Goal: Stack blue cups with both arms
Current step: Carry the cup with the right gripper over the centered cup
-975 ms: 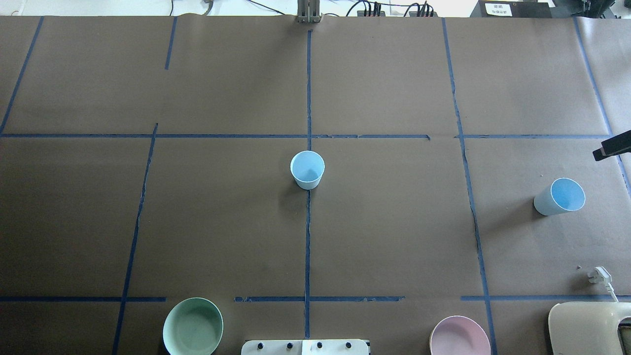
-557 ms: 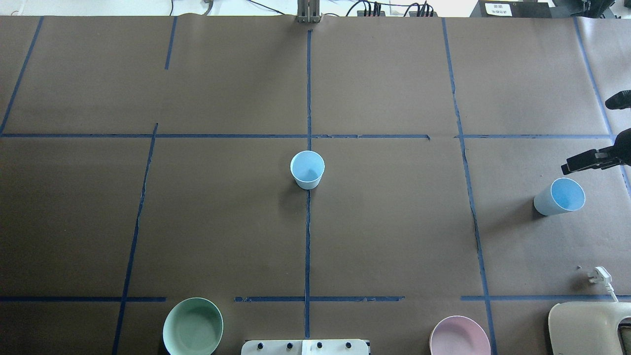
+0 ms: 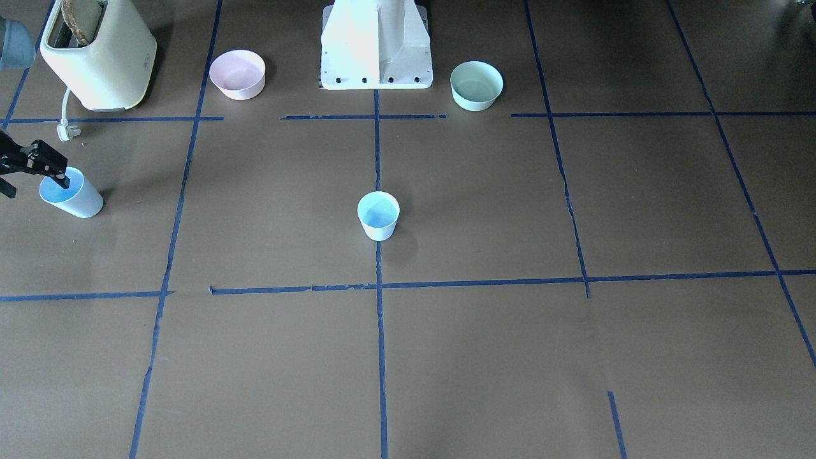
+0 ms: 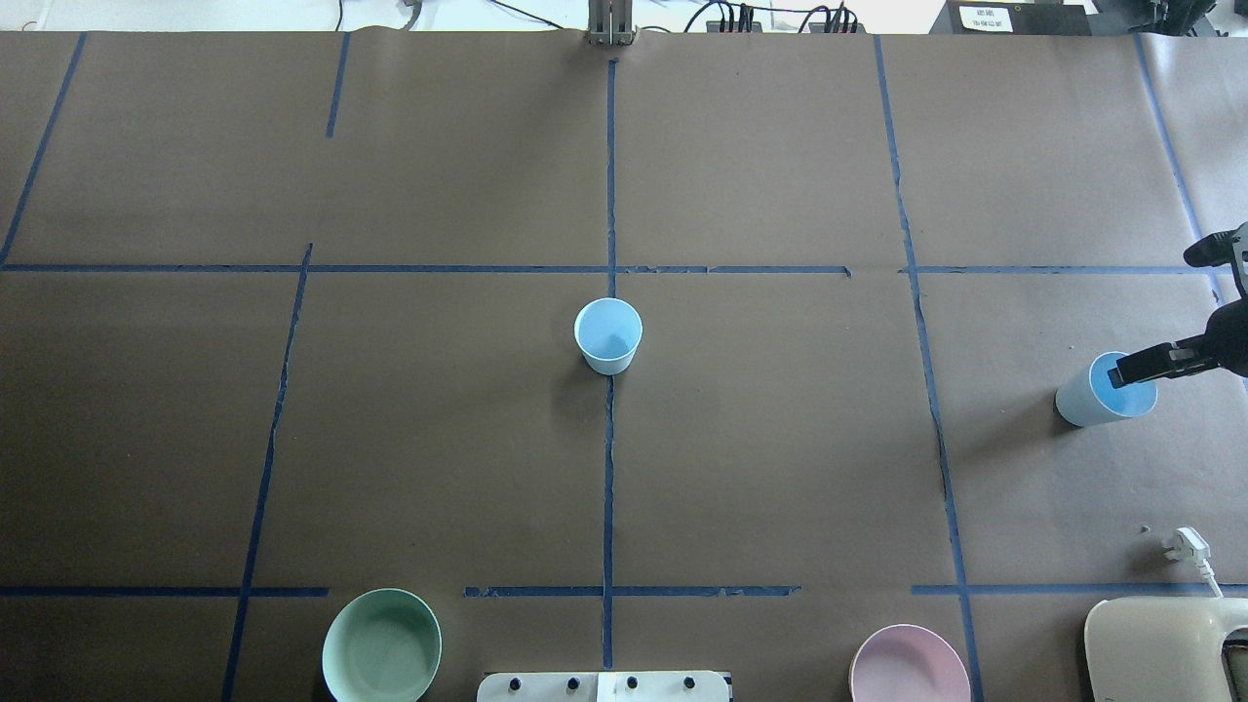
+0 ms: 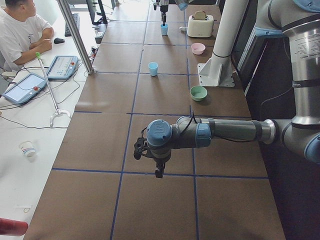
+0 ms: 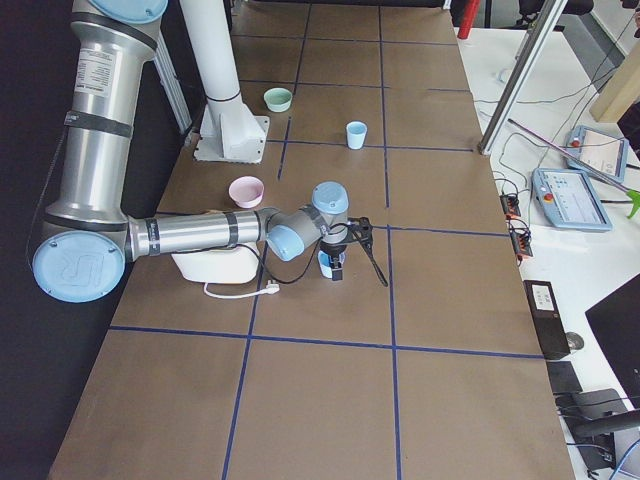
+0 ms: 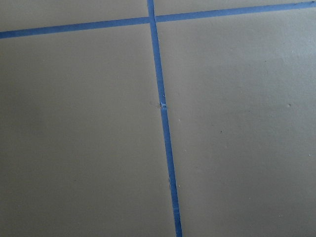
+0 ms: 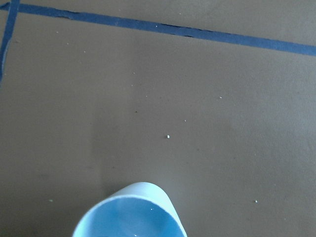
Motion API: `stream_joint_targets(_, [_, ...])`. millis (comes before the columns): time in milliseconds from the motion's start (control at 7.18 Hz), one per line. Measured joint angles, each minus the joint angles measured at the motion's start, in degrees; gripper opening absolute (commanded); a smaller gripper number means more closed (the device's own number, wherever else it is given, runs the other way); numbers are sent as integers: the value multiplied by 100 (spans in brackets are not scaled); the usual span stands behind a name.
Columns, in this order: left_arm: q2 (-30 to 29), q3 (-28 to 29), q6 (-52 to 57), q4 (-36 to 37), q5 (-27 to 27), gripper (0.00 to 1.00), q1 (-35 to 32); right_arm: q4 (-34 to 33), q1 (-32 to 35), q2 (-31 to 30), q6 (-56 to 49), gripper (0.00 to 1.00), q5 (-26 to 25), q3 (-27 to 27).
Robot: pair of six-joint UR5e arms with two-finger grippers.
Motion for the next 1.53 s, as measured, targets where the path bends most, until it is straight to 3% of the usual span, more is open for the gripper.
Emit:
stream_joint_targets(279, [1,-6,3,0,-3,100,-2,12,-83,24,16,17,-4,-170])
stream_joint_targets(418, [0,-9,3,0,-6,100,-1,15,-98,40,31,6,2,-206])
stream_joint_targets(1533, [1,-57,-15,-5,-9,100,-3,-54,-101,372,264,2,73,-68])
